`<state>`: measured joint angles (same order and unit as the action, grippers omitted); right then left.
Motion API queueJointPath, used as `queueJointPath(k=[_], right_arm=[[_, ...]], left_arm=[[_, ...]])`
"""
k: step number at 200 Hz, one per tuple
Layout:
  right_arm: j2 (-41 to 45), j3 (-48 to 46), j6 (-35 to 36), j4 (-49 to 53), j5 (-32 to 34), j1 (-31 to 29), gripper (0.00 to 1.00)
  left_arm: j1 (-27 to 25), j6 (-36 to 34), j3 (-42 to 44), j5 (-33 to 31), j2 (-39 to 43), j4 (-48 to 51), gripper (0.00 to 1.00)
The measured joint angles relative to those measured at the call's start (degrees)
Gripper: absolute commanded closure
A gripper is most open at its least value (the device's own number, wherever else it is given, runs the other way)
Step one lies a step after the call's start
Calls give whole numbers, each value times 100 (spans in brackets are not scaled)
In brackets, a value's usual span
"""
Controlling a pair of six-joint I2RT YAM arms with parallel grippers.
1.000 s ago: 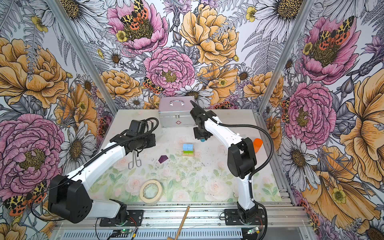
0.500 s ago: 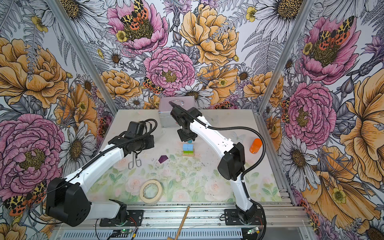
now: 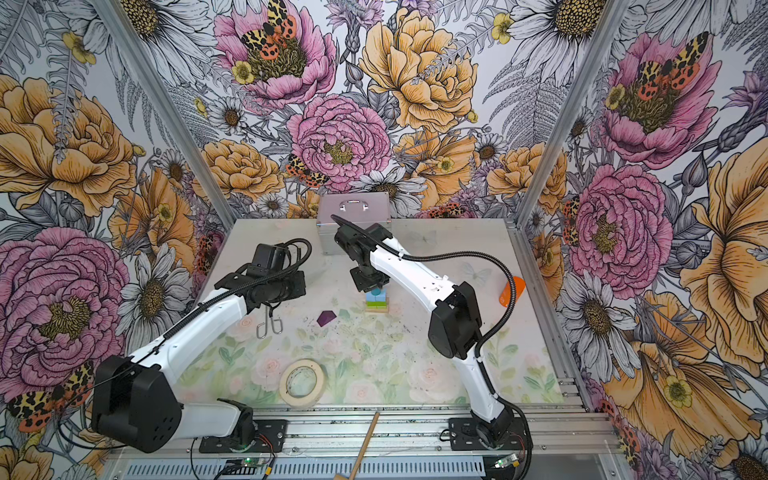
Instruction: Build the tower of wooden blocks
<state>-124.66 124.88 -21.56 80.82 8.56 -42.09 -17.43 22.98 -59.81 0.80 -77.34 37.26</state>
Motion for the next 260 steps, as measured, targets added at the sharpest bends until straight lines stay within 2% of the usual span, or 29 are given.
queueJointPath(k=[260], right_arm=[[0,-470,-175,-546,4,107,100]], left_arm=[[7,0,0,0,0,0,94]])
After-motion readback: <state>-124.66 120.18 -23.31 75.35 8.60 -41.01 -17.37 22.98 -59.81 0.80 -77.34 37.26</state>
